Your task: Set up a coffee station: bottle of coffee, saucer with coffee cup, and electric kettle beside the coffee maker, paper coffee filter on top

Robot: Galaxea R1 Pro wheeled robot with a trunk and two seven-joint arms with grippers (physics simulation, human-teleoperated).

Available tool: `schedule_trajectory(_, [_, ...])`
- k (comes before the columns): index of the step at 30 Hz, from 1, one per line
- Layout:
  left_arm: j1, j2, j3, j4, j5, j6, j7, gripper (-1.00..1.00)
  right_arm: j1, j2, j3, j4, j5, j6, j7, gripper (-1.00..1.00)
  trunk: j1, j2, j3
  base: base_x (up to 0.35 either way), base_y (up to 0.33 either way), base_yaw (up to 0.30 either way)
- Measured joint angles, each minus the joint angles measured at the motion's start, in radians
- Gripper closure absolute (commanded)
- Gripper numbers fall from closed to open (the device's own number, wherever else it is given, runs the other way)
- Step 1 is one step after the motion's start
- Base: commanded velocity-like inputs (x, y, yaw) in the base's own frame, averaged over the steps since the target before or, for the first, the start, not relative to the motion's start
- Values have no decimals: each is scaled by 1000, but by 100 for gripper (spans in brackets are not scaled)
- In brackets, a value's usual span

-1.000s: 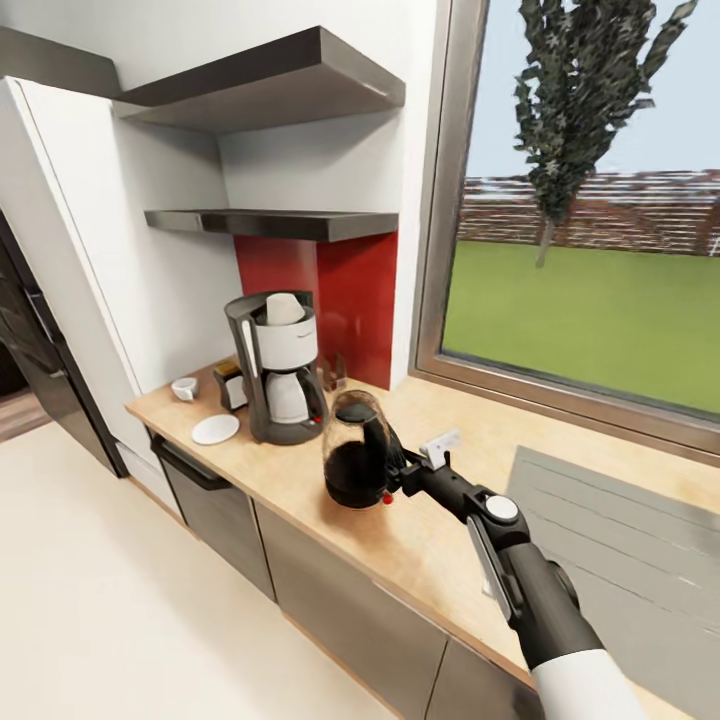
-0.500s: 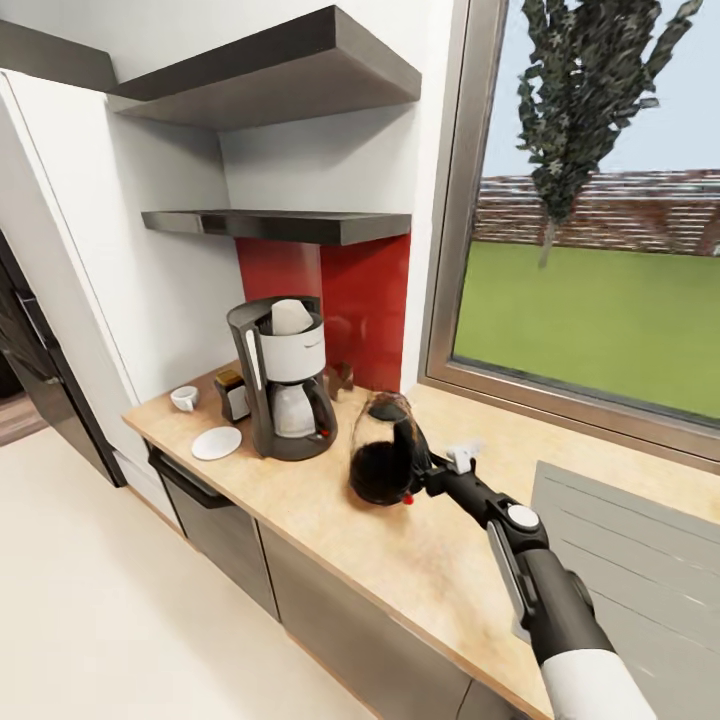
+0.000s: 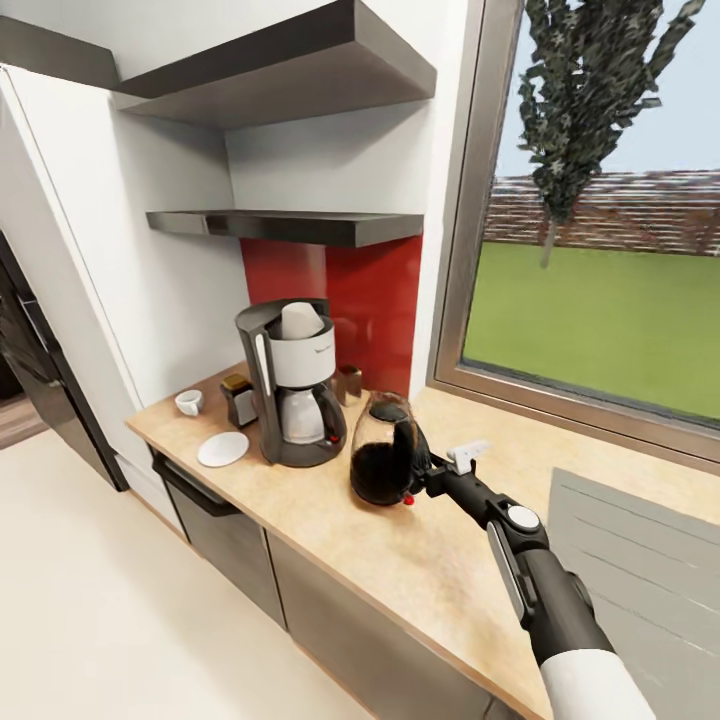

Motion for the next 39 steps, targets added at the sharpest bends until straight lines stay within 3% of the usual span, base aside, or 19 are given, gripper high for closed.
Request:
schedule_trajectory(13, [0,-1,-2,0,0,0,0,-100,0,0,0,1,0,0,1,100,0,0,0,29,147,0])
schedule_trajectory(29, [1,-2,-2,0,0,0,0,-100,-1,0,0,36,-10,-4,-1,100,0,-1,0,2,6,0])
schedule_trajectory(30, [1,-2,-2,0,0,0,0,-100,-1,0,0,36,-10,-4,-2,-100,0,-1,0,0,0,0])
schedule_trajectory(39, [1,-2,-3,0,0,0,0,-100,0,0,0,36,-5,-3,-1,-100,0,0,0,0,0,0])
